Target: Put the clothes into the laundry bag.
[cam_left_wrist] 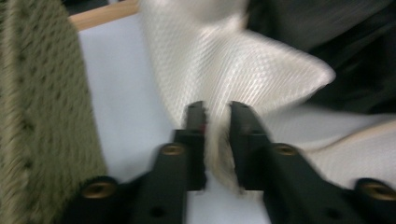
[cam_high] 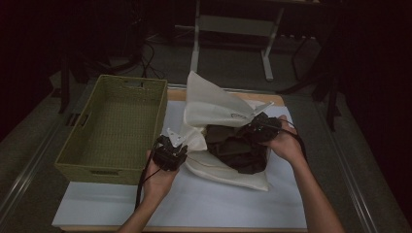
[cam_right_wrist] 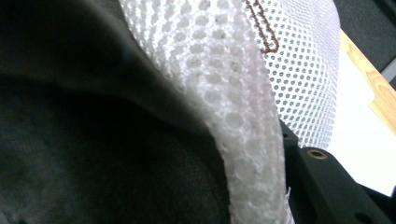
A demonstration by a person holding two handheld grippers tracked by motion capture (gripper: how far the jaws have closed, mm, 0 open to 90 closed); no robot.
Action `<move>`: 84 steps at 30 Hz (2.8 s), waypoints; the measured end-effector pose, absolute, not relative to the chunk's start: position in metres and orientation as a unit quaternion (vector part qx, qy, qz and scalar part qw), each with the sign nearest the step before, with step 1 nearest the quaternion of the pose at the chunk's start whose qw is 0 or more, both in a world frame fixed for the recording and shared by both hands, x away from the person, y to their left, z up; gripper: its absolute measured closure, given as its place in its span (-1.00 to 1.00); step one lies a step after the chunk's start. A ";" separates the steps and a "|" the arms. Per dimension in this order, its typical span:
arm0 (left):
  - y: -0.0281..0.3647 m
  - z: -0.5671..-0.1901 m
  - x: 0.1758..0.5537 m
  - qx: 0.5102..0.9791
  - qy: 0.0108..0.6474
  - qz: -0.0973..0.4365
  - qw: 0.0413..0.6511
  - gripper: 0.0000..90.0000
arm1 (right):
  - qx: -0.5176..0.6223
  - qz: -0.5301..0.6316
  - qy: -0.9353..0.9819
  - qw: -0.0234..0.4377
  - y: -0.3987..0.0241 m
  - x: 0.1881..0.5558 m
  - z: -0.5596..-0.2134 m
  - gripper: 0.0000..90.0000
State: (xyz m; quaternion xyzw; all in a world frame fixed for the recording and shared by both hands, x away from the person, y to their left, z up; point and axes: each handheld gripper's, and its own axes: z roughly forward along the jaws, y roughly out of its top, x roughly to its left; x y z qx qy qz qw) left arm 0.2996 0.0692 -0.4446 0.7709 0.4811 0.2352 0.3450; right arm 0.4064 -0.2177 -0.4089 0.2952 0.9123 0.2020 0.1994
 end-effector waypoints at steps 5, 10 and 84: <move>0.051 -0.445 0.303 0.794 0.451 0.226 0.339 0.11 | 0.289 0.201 0.914 0.203 -0.208 0.407 -0.410 0.32; 0.027 -0.453 0.307 0.808 0.428 0.237 0.328 -0.25 | 0.292 0.203 0.913 0.198 -0.207 0.408 -0.410 0.31; 0.044 -0.470 0.315 0.829 0.463 0.235 0.209 0.86 | 0.378 0.147 0.883 0.237 -0.253 0.390 -0.464 0.19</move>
